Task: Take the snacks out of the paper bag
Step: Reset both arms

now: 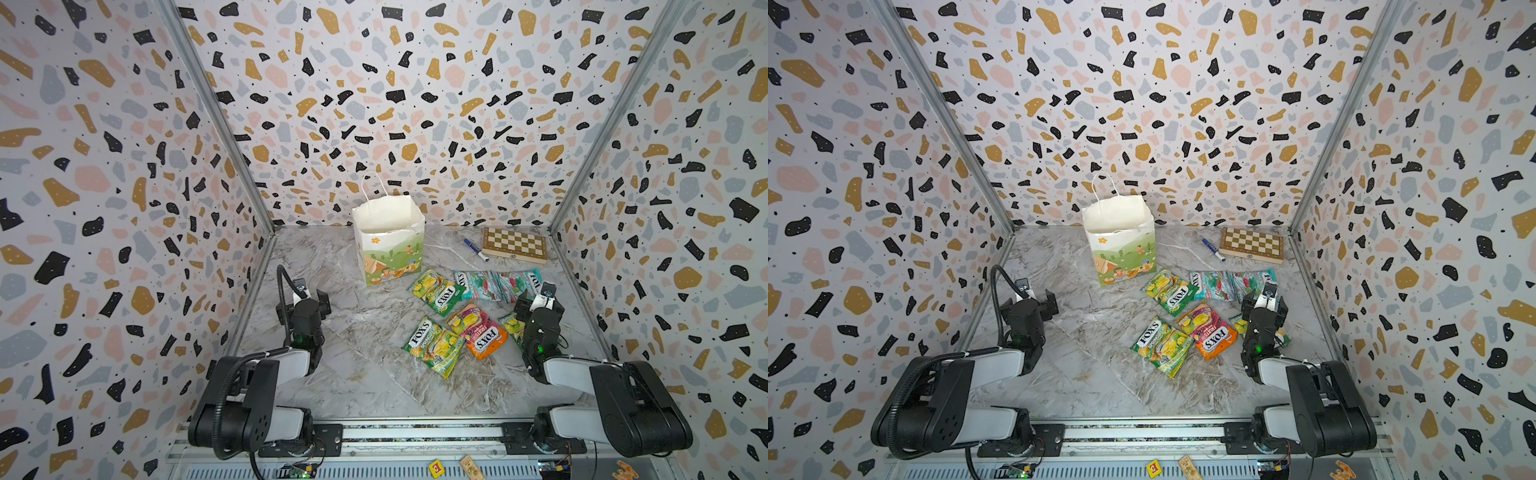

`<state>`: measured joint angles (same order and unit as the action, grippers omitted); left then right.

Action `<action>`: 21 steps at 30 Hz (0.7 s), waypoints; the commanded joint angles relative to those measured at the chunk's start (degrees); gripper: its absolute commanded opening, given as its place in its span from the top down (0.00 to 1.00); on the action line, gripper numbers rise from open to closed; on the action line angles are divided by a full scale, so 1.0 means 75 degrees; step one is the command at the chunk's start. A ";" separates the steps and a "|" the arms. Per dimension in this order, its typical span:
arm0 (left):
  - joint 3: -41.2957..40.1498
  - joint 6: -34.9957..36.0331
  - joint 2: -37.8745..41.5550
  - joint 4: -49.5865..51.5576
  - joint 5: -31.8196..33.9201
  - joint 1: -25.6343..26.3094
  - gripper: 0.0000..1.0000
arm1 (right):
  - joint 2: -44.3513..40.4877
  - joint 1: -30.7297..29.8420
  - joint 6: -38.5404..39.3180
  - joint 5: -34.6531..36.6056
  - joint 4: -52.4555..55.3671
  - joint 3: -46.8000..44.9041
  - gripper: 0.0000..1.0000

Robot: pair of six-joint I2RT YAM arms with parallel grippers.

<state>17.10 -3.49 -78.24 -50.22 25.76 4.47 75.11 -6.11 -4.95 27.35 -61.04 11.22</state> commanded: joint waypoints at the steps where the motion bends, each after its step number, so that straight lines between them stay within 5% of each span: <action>1: -0.0337 0.0113 -0.0035 -0.1305 -0.0871 -0.0179 0.00 | -0.0097 0.0358 -0.0340 -0.1165 -0.0709 -0.0212 0.20; 8: -0.1109 0.0167 -0.0486 -0.3065 -0.0958 -0.0212 0.00 | 0.0528 0.0525 -0.0149 -0.2049 -0.2172 -0.0688 0.18; 16: -0.0943 0.0188 -0.0415 -0.2596 -0.0671 -0.0080 0.00 | 0.1150 0.0153 0.0338 -0.2179 -0.2059 -0.0307 0.16; 18: -0.0956 0.0192 -0.0384 -0.2586 -0.0702 -0.0080 0.00 | 0.1719 -0.0002 0.0556 -0.1920 -0.2865 -0.0307 0.09; 21: -0.0968 0.0204 -0.0363 -0.2603 -0.0694 -0.0080 0.00 | 0.1515 -0.0070 0.0539 -0.1885 -0.2272 -0.0167 0.01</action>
<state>9.17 -2.52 -81.56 -65.65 19.99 3.60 86.94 -6.07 -2.37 12.64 -76.49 8.38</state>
